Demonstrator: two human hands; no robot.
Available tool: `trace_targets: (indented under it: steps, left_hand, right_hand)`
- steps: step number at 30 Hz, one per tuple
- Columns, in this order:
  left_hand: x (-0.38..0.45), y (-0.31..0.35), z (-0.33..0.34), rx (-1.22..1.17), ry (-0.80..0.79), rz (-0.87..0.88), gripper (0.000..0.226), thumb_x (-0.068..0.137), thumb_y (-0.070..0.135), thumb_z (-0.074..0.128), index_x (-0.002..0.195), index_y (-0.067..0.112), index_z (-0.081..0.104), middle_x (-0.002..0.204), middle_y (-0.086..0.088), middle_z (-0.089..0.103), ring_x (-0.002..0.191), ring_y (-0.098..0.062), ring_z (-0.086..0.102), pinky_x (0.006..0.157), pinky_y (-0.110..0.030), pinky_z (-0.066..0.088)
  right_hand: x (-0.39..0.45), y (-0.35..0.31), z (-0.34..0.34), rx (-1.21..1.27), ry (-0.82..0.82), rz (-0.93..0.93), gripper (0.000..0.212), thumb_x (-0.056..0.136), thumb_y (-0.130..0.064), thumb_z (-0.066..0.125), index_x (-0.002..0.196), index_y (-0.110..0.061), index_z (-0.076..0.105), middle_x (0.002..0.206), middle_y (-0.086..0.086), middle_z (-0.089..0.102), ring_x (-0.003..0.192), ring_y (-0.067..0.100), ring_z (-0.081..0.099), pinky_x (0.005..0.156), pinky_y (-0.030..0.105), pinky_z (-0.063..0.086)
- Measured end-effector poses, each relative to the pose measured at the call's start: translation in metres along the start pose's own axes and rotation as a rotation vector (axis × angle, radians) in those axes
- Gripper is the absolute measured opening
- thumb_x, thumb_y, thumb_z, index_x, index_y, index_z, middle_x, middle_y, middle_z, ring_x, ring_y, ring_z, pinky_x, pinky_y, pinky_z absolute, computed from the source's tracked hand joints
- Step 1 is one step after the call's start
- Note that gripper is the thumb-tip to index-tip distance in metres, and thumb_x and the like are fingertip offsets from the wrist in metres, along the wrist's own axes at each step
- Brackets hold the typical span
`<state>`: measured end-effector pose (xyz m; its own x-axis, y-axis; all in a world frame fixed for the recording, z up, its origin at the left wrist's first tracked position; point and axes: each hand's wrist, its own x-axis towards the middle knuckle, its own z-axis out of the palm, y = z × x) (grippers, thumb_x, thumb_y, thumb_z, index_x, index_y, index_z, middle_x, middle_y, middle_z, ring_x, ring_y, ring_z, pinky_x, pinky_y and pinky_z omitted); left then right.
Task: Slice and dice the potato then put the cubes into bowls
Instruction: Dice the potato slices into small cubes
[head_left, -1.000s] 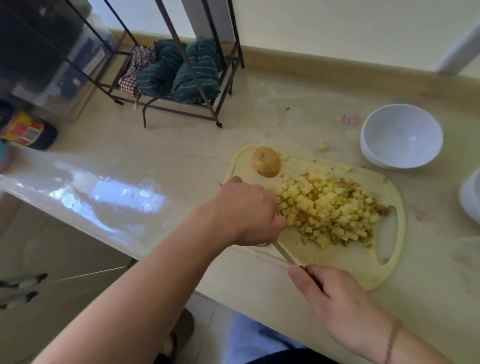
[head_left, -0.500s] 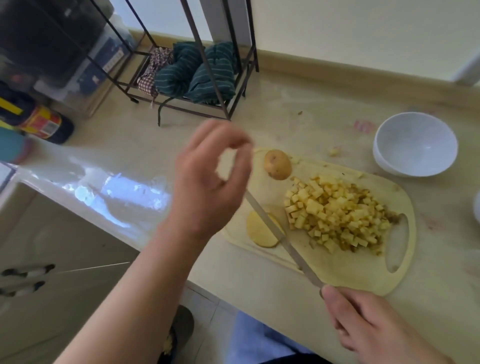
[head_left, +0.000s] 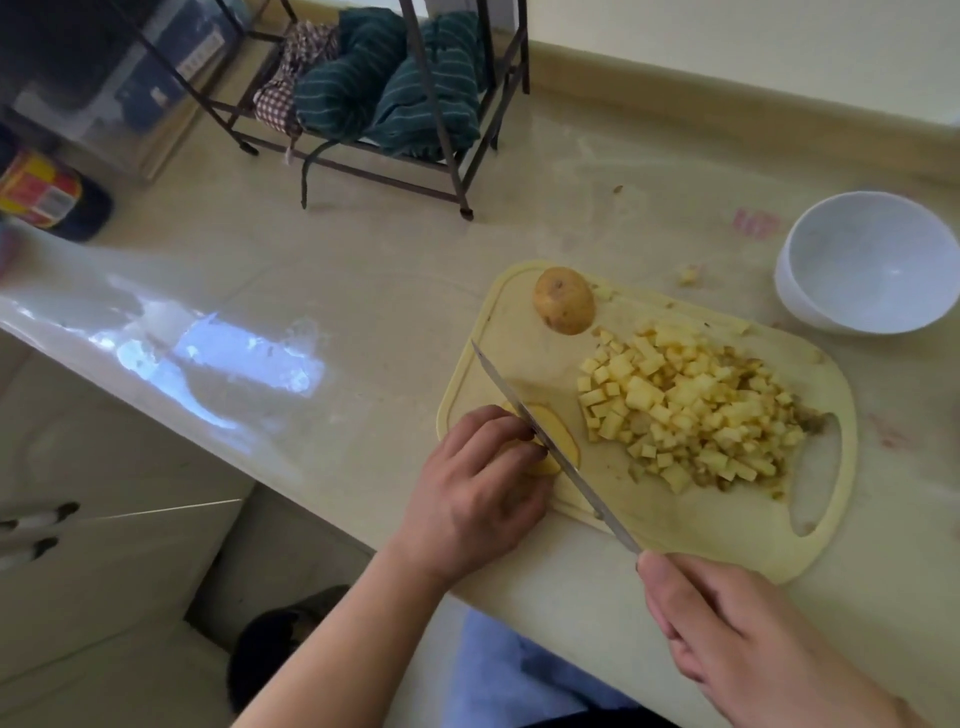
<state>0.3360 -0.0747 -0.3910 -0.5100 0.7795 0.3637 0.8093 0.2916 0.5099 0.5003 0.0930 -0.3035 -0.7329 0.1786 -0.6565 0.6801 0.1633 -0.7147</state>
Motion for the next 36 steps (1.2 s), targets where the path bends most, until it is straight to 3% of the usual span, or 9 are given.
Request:
trace_targets:
  steps: [4, 14, 17, 22, 25, 30, 34, 36]
  left_hand:
    - [-0.002, -0.001, 0.003, -0.002, 0.024, -0.008, 0.017, 0.085, 0.012, 0.080, 0.095, -0.002, 0.077, 0.106, -0.017, 0.070, 0.107, -0.038, 0.065, 0.087, -0.044, 0.055]
    - [-0.005, -0.004, 0.007, 0.008, 0.061, -0.008, 0.016, 0.084, 0.011, 0.081, 0.093, -0.002, 0.078, 0.103, -0.016, 0.072, 0.106, -0.037, 0.066, 0.088, -0.042, 0.056]
    - [-0.004, -0.005, 0.007, -0.003, 0.070, -0.009, 0.016, 0.085, 0.011, 0.080, 0.093, -0.002, 0.078, 0.102, -0.016, 0.072, 0.106, -0.037, 0.066, 0.089, -0.042, 0.056]
    - [-0.002, -0.005, 0.007, -0.031, 0.073, 0.001, 0.015, 0.083, 0.008, 0.081, 0.092, -0.002, 0.077, 0.101, -0.016, 0.071, 0.105, -0.036, 0.065, 0.089, -0.041, 0.056]
    - [-0.002, -0.006, 0.006, -0.023, 0.082, -0.020, 0.014, 0.082, 0.008, 0.081, 0.092, -0.002, 0.077, 0.101, -0.015, 0.071, 0.104, -0.036, 0.065, 0.088, -0.041, 0.056]
    - [-0.001, -0.005, 0.007, -0.019, 0.102, -0.043, 0.014, 0.082, 0.009, 0.080, 0.091, -0.002, 0.077, 0.102, -0.015, 0.071, 0.105, -0.036, 0.065, 0.089, -0.041, 0.056]
    - [-0.002, -0.004, 0.006, -0.019, 0.123, -0.032, 0.013, 0.081, 0.007, 0.083, 0.087, -0.002, 0.075, 0.097, -0.014, 0.070, 0.100, -0.035, 0.065, 0.087, -0.040, 0.055]
    - [-0.005, -0.003, 0.005, -0.010, 0.132, -0.025, 0.013, 0.080, 0.007, 0.084, 0.085, -0.001, 0.075, 0.095, -0.015, 0.069, 0.098, -0.036, 0.064, 0.086, -0.040, 0.055]
  right_hand:
    - [-0.001, 0.004, 0.001, -0.024, 0.011, -0.007, 0.087, 0.066, -0.093, 0.031, 0.071, -0.007, 0.041, 0.049, -0.001, 0.038, 0.045, 0.004, 0.036, 0.050, 0.026, 0.029]
    - [-0.007, 0.007, 0.005, -0.007, -0.003, 0.031, 0.076, 0.073, -0.085, 0.035, 0.071, -0.009, 0.040, 0.055, 0.003, 0.036, 0.048, 0.007, 0.034, 0.053, 0.032, 0.028]
    - [-0.006, 0.004, 0.007, -0.049, 0.003, 0.046, 0.082, 0.067, -0.092, 0.029, 0.071, -0.011, 0.042, 0.053, 0.001, 0.038, 0.048, 0.006, 0.036, 0.052, 0.029, 0.030]
    - [0.016, -0.011, 0.014, -0.110, 0.060, -0.026, 0.071, 0.082, -0.077, 0.023, 0.063, -0.011, 0.041, 0.049, -0.001, 0.041, 0.047, 0.006, 0.040, 0.054, 0.024, 0.036]
    - [0.025, -0.014, 0.016, -0.125, 0.076, -0.089, 0.063, 0.077, -0.079, 0.022, 0.062, -0.021, 0.043, 0.048, -0.002, 0.042, 0.046, 0.007, 0.040, 0.051, 0.023, 0.034]
    - [0.019, -0.011, 0.016, -0.192, 0.140, -0.110, 0.065, 0.079, -0.076, 0.025, 0.056, -0.017, 0.041, 0.049, -0.001, 0.047, 0.046, 0.009, 0.046, 0.047, 0.017, 0.033]
    - [0.017, -0.015, 0.012, -0.004, 0.042, -0.006, 0.061, 0.085, -0.070, 0.029, 0.060, -0.015, 0.040, 0.043, -0.002, 0.036, 0.035, 0.006, 0.033, 0.038, 0.012, 0.027]
    - [0.016, -0.018, 0.008, 0.076, -0.020, 0.023, 0.058, 0.082, -0.061, 0.035, 0.064, -0.006, 0.038, 0.046, -0.002, 0.031, 0.034, 0.006, 0.027, 0.034, 0.011, 0.023]
